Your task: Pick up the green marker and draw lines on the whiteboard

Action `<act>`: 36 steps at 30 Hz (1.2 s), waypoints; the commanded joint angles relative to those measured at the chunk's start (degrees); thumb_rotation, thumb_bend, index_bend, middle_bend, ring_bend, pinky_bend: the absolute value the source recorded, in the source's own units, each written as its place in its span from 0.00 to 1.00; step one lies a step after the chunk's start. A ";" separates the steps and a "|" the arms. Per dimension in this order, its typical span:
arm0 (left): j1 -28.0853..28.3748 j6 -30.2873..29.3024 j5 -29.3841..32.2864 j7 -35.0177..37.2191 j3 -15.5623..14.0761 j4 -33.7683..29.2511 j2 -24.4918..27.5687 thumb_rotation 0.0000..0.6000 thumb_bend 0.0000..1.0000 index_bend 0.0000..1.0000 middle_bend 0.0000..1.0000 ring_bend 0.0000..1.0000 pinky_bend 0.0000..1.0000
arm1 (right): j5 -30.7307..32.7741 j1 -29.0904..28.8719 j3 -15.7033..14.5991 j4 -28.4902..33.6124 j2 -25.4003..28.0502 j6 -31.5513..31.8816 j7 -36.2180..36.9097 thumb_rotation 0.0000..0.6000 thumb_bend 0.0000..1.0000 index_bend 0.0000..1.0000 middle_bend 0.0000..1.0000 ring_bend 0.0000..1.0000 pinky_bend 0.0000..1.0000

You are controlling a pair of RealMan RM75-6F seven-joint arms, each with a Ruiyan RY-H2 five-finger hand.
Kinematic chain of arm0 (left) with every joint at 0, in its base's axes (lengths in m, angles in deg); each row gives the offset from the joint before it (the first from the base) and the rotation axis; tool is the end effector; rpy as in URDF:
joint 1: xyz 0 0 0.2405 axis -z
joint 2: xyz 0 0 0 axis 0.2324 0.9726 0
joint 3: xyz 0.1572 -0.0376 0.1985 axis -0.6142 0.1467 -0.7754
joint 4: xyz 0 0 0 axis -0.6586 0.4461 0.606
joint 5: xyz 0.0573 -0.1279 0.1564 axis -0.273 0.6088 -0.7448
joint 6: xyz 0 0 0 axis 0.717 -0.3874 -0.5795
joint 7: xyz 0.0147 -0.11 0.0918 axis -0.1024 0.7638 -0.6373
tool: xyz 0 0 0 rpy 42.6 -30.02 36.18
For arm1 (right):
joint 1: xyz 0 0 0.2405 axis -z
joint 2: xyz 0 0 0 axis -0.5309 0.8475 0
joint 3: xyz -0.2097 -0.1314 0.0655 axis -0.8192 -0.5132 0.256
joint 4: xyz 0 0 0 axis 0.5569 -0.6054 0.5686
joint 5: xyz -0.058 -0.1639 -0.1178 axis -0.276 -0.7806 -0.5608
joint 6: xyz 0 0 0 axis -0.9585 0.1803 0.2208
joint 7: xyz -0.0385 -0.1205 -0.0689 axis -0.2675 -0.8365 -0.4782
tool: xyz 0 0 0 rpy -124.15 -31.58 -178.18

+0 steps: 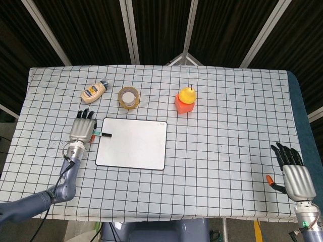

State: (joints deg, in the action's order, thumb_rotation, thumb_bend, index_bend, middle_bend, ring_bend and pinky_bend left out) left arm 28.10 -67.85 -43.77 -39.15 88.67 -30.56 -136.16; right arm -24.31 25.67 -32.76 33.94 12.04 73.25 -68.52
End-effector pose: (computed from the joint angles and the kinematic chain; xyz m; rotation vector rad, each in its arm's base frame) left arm -0.2234 0.3903 -0.0159 -1.6368 -0.8246 -0.5216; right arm -0.3093 -0.1893 0.1494 1.4109 -0.9987 0.8602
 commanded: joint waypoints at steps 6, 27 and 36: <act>0.86 0.37 0.71 -0.32 -0.40 1.53 -1.47 1.00 0.44 0.47 0.11 0.01 0.09 | 0.15 -0.01 0.05 0.03 0.05 0.02 0.11 1.00 0.32 0.00 0.00 0.00 0.04; 0.79 -1.04 0.73 1.70 -1.09 2.89 -2.90 1.00 0.53 0.65 0.16 0.02 0.09 | 0.00 0.03 0.00 0.18 0.14 0.19 1.05 1.00 0.32 0.00 0.00 0.00 0.04; -1.55 -5.30 -4.09 8.58 -0.51 -5.52 0.90 1.00 0.53 0.67 0.18 0.02 0.09 | 0.06 0.02 0.02 0.15 0.12 0.22 1.11 1.00 0.32 0.00 0.00 0.00 0.04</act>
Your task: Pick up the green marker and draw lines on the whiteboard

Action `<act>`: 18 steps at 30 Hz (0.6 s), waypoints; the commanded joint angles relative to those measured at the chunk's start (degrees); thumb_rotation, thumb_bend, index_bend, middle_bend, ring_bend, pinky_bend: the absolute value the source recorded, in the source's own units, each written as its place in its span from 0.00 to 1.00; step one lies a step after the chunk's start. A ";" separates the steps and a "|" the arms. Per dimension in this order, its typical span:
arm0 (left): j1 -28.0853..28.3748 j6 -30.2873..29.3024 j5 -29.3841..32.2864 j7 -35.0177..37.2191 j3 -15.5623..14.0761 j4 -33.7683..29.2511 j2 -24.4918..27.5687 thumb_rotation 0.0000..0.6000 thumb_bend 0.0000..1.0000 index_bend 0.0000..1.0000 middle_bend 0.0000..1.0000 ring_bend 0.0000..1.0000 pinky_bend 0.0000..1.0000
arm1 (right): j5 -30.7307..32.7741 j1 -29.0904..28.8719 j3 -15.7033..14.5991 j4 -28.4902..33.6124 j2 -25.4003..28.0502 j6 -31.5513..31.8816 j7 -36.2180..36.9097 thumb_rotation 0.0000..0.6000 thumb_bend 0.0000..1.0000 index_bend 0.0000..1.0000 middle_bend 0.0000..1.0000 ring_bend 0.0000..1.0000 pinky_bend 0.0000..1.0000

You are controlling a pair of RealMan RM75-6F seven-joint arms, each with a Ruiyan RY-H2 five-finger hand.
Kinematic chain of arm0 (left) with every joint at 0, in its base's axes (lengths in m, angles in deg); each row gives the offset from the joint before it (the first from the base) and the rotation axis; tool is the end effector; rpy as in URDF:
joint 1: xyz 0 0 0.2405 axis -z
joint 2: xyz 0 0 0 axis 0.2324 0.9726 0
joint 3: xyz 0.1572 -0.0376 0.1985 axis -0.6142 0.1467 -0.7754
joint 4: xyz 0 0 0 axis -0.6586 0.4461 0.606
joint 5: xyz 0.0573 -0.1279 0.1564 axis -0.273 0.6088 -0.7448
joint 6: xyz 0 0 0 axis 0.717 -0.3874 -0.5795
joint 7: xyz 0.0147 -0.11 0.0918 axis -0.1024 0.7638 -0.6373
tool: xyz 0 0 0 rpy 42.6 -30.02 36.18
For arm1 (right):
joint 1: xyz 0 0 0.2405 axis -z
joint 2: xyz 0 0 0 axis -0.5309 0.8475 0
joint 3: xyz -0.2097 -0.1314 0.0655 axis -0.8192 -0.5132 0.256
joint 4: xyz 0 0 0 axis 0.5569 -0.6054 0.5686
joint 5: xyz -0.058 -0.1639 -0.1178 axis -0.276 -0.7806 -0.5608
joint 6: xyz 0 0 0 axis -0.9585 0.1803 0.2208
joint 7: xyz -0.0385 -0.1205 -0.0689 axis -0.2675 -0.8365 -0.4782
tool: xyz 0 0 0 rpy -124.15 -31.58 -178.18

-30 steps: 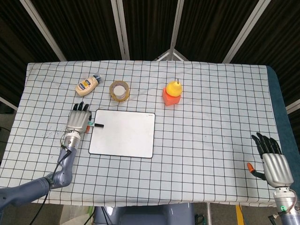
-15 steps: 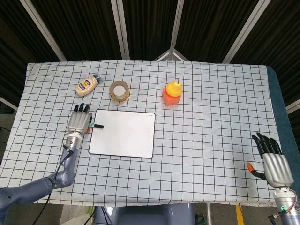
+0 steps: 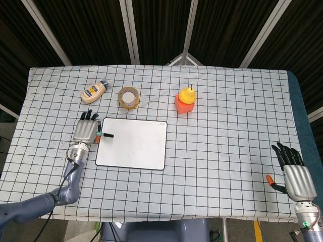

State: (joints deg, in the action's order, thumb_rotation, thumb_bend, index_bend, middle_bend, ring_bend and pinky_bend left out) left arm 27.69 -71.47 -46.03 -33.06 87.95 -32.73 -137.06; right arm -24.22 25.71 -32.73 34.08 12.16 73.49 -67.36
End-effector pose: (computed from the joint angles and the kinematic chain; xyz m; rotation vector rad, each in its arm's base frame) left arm -0.2111 0.3813 -0.0216 -1.6054 -0.8845 -0.6442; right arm -0.3091 -0.1893 0.1506 1.3985 -1.0123 0.8772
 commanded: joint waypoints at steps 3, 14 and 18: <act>-1.90 -2.65 -3.37 4.45 0.16 -6.55 3.25 1.00 0.53 0.67 0.19 0.02 0.09 | -0.09 -0.05 -0.07 0.14 -0.04 -0.08 -0.15 1.00 0.32 0.00 0.00 0.00 0.04; -2.35 -3.30 -7.45 11.36 0.63 -14.04 4.20 1.00 0.53 0.68 0.21 0.04 0.09 | 0.13 -0.15 -0.02 0.30 -0.02 -0.25 -0.30 1.00 0.32 0.00 0.00 0.00 0.04; -1.69 -3.31 -8.59 11.57 0.55 -15.46 3.65 1.00 0.53 0.68 0.21 0.04 0.09 | 0.38 -0.17 0.07 0.27 0.09 -0.37 -0.09 1.00 0.32 0.00 0.00 0.00 0.04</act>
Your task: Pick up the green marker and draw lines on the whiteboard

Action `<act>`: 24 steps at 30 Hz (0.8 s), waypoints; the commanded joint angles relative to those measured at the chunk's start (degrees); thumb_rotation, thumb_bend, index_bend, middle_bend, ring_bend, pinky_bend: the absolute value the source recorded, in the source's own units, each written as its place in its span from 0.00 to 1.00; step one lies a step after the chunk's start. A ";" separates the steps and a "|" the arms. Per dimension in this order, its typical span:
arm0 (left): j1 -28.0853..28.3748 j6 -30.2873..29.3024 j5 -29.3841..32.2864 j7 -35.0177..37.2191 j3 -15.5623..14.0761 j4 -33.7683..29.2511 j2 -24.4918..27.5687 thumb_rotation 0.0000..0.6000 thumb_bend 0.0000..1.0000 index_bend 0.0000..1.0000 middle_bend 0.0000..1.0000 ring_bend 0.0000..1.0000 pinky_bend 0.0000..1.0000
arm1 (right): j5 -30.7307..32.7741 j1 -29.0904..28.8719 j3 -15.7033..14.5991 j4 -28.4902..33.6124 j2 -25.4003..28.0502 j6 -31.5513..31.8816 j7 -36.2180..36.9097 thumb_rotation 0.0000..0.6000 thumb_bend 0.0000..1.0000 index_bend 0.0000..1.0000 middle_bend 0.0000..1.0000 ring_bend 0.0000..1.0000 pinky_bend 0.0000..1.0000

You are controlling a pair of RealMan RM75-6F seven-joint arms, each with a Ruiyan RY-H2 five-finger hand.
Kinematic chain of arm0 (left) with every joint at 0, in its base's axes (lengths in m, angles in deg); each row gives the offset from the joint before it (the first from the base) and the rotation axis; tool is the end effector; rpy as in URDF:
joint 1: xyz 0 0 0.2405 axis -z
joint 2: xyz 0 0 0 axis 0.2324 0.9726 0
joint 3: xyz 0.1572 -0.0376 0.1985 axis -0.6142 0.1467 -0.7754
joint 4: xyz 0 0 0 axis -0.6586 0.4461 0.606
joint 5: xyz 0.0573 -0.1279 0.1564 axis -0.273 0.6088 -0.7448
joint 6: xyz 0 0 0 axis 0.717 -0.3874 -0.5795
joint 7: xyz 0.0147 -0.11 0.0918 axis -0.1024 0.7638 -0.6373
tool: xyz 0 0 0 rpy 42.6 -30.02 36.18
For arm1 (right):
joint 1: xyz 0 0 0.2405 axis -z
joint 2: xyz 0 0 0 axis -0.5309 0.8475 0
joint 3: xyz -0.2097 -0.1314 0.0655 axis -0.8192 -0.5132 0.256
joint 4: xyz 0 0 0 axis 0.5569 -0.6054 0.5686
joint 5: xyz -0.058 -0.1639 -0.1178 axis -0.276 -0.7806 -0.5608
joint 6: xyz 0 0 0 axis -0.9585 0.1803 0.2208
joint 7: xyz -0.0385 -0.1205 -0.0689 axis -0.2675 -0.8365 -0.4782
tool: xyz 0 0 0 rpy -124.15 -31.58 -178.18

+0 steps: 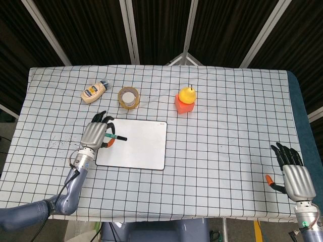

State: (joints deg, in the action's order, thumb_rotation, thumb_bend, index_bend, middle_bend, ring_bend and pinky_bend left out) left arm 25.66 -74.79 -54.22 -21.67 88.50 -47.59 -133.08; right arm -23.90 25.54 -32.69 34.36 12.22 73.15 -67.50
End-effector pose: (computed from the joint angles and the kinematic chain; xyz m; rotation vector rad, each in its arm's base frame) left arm -0.1601 0.3521 -0.0157 -1.6415 -1.0380 -0.9704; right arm -0.3085 -0.1901 0.1500 1.3987 -1.0181 0.8747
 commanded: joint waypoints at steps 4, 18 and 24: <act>1.10 0.19 -0.82 0.14 -0.01 -1.90 -1.46 1.00 0.53 0.68 0.21 0.03 0.09 | 0.14 -0.02 0.06 -0.02 0.07 -0.05 0.13 1.00 0.32 0.00 0.00 0.00 0.04; 3.67 1.74 -7.52 13.69 1.01 3.25 -8.02 1.00 0.53 0.69 0.23 0.04 0.10 | 0.67 0.05 0.23 0.20 0.18 -0.15 1.04 1.00 0.32 0.00 0.00 0.00 0.04; 3.81 0.97 -11.06 21.64 1.18 6.71 -9.94 1.00 0.53 0.69 0.24 0.05 0.11 | 0.78 -0.05 0.25 0.18 0.32 -0.43 1.47 1.00 0.32 0.00 0.00 0.00 0.04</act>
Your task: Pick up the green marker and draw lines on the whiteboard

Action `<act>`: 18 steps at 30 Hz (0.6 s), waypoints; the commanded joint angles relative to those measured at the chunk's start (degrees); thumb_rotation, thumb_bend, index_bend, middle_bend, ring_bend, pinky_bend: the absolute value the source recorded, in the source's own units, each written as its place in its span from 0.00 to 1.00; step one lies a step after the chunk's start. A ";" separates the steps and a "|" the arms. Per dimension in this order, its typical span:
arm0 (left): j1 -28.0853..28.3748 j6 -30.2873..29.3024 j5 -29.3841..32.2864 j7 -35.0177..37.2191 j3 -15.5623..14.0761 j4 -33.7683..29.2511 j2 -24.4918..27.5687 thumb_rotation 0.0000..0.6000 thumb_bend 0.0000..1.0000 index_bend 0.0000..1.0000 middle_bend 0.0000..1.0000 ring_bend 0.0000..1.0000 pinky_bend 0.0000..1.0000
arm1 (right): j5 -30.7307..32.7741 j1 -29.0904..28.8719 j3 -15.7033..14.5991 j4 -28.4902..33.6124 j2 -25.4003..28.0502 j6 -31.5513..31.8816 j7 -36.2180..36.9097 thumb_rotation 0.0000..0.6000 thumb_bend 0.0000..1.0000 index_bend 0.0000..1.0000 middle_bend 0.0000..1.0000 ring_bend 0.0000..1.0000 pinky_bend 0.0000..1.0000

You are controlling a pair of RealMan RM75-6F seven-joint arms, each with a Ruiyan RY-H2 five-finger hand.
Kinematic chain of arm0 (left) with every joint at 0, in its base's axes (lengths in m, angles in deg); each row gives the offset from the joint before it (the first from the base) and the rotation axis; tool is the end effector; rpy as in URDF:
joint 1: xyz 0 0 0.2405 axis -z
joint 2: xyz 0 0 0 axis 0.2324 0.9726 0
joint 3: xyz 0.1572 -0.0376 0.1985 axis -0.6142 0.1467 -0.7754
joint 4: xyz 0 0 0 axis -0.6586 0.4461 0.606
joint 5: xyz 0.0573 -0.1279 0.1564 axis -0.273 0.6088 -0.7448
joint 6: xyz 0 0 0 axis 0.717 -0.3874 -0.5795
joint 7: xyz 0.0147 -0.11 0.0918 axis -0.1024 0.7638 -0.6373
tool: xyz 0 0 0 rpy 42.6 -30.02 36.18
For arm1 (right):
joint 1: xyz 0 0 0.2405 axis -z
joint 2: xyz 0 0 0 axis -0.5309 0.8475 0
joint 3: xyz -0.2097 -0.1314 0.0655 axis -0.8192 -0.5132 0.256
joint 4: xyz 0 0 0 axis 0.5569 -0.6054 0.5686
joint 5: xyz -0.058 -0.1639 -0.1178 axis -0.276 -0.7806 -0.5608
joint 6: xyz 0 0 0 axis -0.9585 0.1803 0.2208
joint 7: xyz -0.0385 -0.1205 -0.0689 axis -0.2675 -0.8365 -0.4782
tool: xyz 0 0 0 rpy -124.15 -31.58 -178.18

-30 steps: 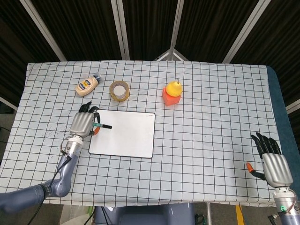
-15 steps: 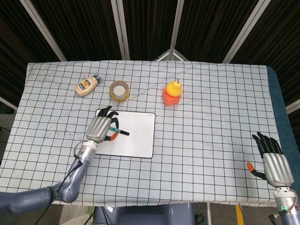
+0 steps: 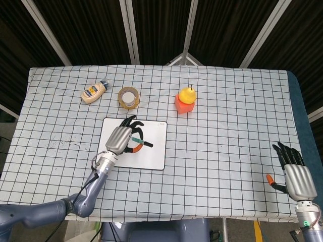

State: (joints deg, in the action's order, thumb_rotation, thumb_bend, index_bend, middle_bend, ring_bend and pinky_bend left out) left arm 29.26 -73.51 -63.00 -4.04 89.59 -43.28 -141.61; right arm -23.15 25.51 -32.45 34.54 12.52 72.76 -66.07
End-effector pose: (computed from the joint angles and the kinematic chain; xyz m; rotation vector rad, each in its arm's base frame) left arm -0.1032 0.3440 -0.0579 -1.6804 -1.2421 -1.2930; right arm -0.3099 -0.1911 0.1517 1.3793 -1.0434 0.8850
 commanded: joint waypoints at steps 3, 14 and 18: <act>0.26 -0.32 -3.50 6.89 -0.24 4.51 -2.13 1.00 0.53 0.69 0.24 0.05 0.11 | 0.05 -0.04 0.01 0.03 0.07 -0.10 0.13 1.00 0.32 0.00 0.00 0.00 0.04; 0.28 1.84 -4.38 16.48 -0.65 8.58 -4.28 1.00 0.53 0.69 0.24 0.05 0.11 | 0.11 -0.06 0.02 0.07 -0.01 -0.08 0.00 1.00 0.32 0.00 0.00 0.00 0.04; 0.42 2.05 -4.70 17.20 -0.83 9.26 -4.73 1.00 0.53 0.70 0.24 0.05 0.11 | 0.19 -0.08 0.04 0.07 0.00 -0.15 0.00 1.00 0.32 0.00 0.00 0.00 0.04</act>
State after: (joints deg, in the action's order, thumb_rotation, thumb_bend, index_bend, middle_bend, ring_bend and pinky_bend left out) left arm 29.65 -71.50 -67.66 13.11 88.79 -34.08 -146.29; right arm -22.96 25.44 -32.41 34.61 12.52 72.62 -66.07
